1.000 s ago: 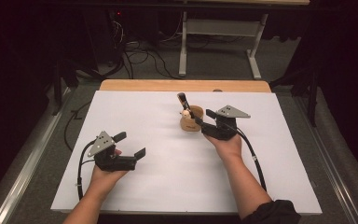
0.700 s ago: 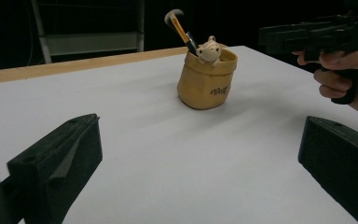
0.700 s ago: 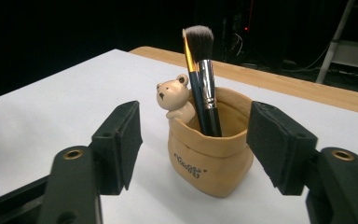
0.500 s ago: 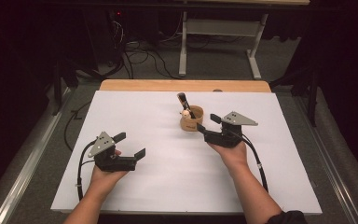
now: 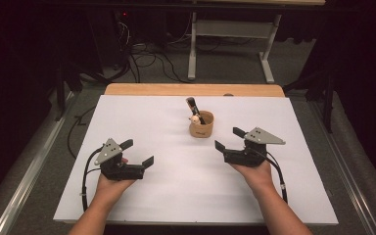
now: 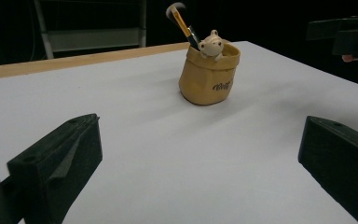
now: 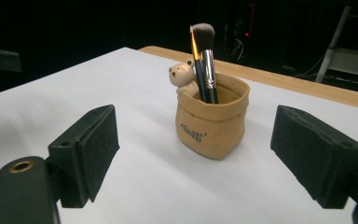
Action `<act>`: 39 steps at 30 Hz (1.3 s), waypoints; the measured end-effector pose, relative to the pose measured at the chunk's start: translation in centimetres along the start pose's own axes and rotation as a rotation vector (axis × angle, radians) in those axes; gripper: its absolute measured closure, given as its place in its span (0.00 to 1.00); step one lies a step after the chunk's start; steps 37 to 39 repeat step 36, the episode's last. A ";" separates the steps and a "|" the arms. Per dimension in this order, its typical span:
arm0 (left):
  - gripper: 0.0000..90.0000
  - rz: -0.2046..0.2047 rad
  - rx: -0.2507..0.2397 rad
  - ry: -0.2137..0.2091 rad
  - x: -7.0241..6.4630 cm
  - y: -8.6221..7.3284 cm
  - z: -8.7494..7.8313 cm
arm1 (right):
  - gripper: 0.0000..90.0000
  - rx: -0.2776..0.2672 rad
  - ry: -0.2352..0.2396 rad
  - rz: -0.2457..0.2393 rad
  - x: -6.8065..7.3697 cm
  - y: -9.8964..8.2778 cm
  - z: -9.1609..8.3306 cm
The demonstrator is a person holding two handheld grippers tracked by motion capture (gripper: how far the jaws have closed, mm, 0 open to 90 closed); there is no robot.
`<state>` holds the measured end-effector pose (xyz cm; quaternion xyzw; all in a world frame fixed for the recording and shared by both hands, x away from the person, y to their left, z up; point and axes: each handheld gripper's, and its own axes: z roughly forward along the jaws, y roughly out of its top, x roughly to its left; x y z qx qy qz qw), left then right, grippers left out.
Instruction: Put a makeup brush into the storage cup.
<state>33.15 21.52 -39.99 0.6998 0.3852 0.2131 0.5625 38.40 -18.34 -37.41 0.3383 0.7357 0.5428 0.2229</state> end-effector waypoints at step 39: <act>0.00 -0.012 -0.032 0.020 -0.1 0.3 -1.9 | 0.01 -0.073 -0.095 0.023 -0.6 -3.0 -7.0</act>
